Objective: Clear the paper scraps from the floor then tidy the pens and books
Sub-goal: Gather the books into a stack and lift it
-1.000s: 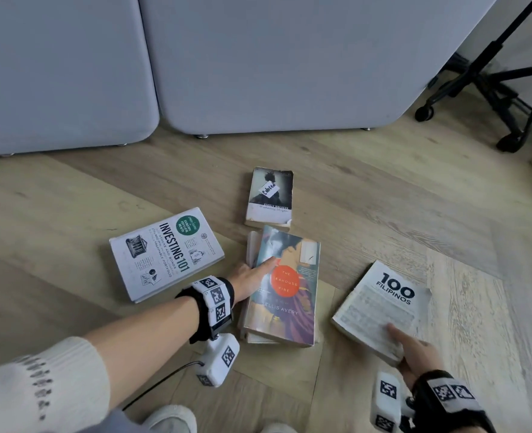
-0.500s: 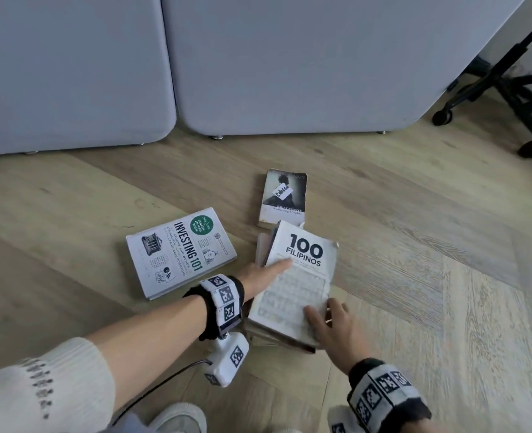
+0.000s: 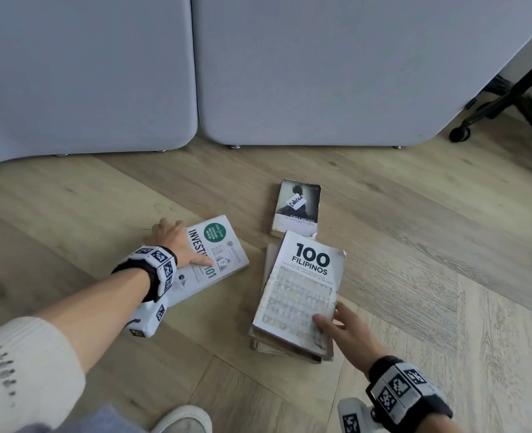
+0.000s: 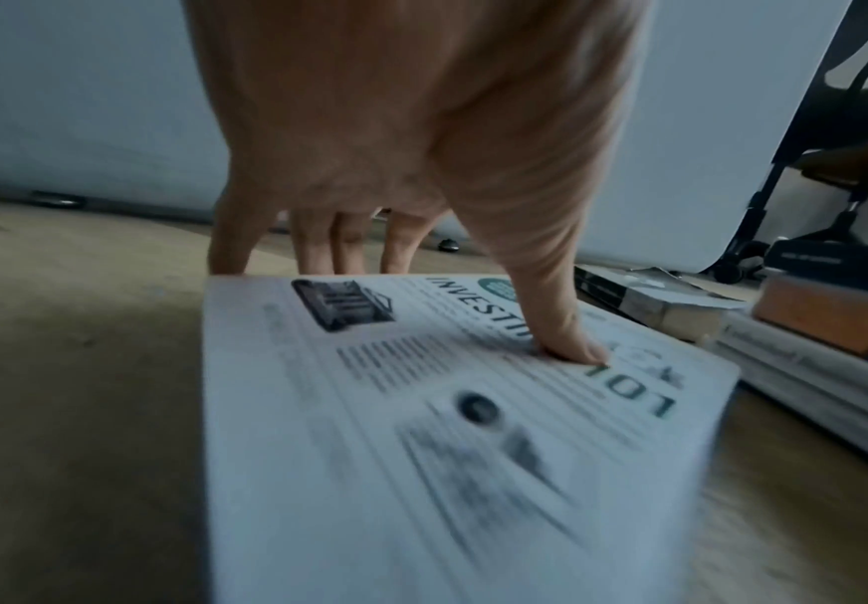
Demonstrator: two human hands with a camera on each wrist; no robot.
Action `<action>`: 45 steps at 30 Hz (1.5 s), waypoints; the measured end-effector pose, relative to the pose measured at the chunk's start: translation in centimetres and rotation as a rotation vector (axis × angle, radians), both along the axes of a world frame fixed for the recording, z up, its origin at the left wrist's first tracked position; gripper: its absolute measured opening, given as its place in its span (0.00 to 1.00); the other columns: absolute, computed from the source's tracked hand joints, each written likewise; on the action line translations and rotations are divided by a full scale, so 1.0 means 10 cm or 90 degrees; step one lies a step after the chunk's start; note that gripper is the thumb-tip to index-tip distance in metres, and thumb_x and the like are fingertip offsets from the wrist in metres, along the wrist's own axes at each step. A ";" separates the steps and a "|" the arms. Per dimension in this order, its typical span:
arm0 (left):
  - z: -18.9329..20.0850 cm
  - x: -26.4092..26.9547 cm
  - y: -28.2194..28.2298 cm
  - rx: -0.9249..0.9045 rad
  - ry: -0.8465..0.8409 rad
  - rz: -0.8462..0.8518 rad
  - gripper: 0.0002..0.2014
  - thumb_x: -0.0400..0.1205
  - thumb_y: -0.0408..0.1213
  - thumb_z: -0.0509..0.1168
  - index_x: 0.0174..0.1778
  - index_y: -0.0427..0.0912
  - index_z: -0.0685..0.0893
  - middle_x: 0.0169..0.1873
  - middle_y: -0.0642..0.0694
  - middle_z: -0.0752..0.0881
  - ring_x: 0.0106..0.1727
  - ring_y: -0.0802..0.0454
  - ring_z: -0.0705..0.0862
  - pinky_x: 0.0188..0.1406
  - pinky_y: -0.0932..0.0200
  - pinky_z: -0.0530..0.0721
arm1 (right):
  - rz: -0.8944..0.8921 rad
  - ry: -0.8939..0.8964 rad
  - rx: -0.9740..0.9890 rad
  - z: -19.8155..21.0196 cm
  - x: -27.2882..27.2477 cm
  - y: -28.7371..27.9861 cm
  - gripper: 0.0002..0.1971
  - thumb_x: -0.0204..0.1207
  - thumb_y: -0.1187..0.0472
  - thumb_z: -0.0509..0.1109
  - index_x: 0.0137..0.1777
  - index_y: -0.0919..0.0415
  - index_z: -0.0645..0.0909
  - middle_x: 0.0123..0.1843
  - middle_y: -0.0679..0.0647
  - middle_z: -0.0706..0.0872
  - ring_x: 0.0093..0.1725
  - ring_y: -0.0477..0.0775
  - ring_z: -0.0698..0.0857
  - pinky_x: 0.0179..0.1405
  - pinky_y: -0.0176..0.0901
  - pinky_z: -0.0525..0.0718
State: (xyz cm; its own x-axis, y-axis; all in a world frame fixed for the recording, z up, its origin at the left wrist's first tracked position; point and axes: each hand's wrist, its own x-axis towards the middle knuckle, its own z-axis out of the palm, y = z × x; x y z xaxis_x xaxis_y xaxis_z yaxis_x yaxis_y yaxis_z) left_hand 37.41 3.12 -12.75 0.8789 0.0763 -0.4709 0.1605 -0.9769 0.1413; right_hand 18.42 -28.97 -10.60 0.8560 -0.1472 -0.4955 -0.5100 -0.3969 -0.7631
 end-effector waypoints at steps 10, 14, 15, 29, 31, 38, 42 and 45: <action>0.73 0.02 -0.28 -0.219 -0.232 -0.065 0.24 0.75 0.61 0.69 0.41 0.42 0.75 0.35 0.47 0.86 0.31 0.48 0.84 0.27 0.58 0.79 | -0.006 0.003 0.018 -0.05 0.02 -0.05 0.22 0.77 0.55 0.72 0.69 0.57 0.75 0.61 0.52 0.86 0.45 0.34 0.88 0.37 0.30 0.85; 1.01 0.03 -0.58 -0.667 -0.176 0.150 0.21 0.79 0.51 0.70 0.53 0.36 0.79 0.43 0.46 0.90 0.42 0.47 0.90 0.42 0.48 0.90 | 0.021 0.038 -0.041 -0.01 0.12 -0.18 0.27 0.78 0.45 0.67 0.75 0.52 0.70 0.66 0.54 0.84 0.60 0.50 0.85 0.55 0.47 0.86; 1.05 -0.02 -0.67 -0.789 -0.106 0.182 0.21 0.79 0.49 0.69 0.57 0.35 0.79 0.46 0.45 0.91 0.46 0.45 0.91 0.46 0.45 0.90 | 0.014 0.044 -0.063 0.01 0.16 -0.25 0.30 0.78 0.42 0.64 0.77 0.54 0.67 0.68 0.56 0.82 0.63 0.54 0.83 0.60 0.54 0.84; 0.10 -0.65 -1.12 -0.667 0.231 0.024 0.33 0.66 0.65 0.75 0.60 0.46 0.84 0.54 0.51 0.90 0.54 0.54 0.89 0.63 0.45 0.84 | 0.151 -0.086 -0.446 0.27 1.26 -0.88 0.24 0.84 0.58 0.60 0.80 0.53 0.64 0.75 0.56 0.76 0.67 0.57 0.81 0.67 0.48 0.77; 0.10 -0.64 -1.13 -0.722 0.261 0.023 0.25 0.70 0.59 0.74 0.58 0.47 0.86 0.51 0.51 0.91 0.53 0.53 0.90 0.61 0.44 0.85 | 0.261 -0.197 -0.483 0.13 1.47 -0.82 0.29 0.82 0.71 0.58 0.81 0.51 0.64 0.78 0.53 0.72 0.71 0.54 0.78 0.70 0.43 0.75; -0.01 -0.66 -1.14 -0.794 0.287 0.073 0.33 0.67 0.63 0.75 0.62 0.45 0.84 0.56 0.50 0.90 0.58 0.51 0.89 0.63 0.42 0.83 | 0.692 -0.241 -0.599 -0.41 2.09 -0.82 0.35 0.82 0.45 0.63 0.83 0.36 0.46 0.85 0.37 0.46 0.84 0.49 0.59 0.76 0.60 0.66; -0.02 -0.65 -1.14 -0.805 0.283 0.094 0.32 0.66 0.62 0.76 0.61 0.48 0.84 0.55 0.52 0.90 0.57 0.53 0.89 0.63 0.45 0.83 | 0.630 -0.284 -0.545 -0.56 1.99 -0.92 0.32 0.83 0.48 0.61 0.83 0.38 0.51 0.85 0.37 0.50 0.85 0.47 0.53 0.73 0.53 0.68; 0.00 -0.66 -1.14 -0.798 0.279 0.103 0.31 0.65 0.63 0.76 0.59 0.49 0.86 0.54 0.52 0.91 0.56 0.52 0.89 0.62 0.44 0.83 | 0.550 -0.288 -0.506 -0.62 1.74 -1.06 0.37 0.77 0.62 0.67 0.82 0.39 0.58 0.84 0.39 0.57 0.84 0.46 0.55 0.72 0.52 0.73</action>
State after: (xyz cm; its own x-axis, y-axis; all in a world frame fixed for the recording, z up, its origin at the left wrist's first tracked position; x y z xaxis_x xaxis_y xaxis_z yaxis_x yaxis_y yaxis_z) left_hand 30.82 -8.24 -12.75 0.6603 -0.5239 -0.5381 0.5242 -0.1914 0.8298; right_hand 35.86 -39.59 -16.76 0.8911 0.4228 -0.1648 0.3898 -0.8991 -0.1991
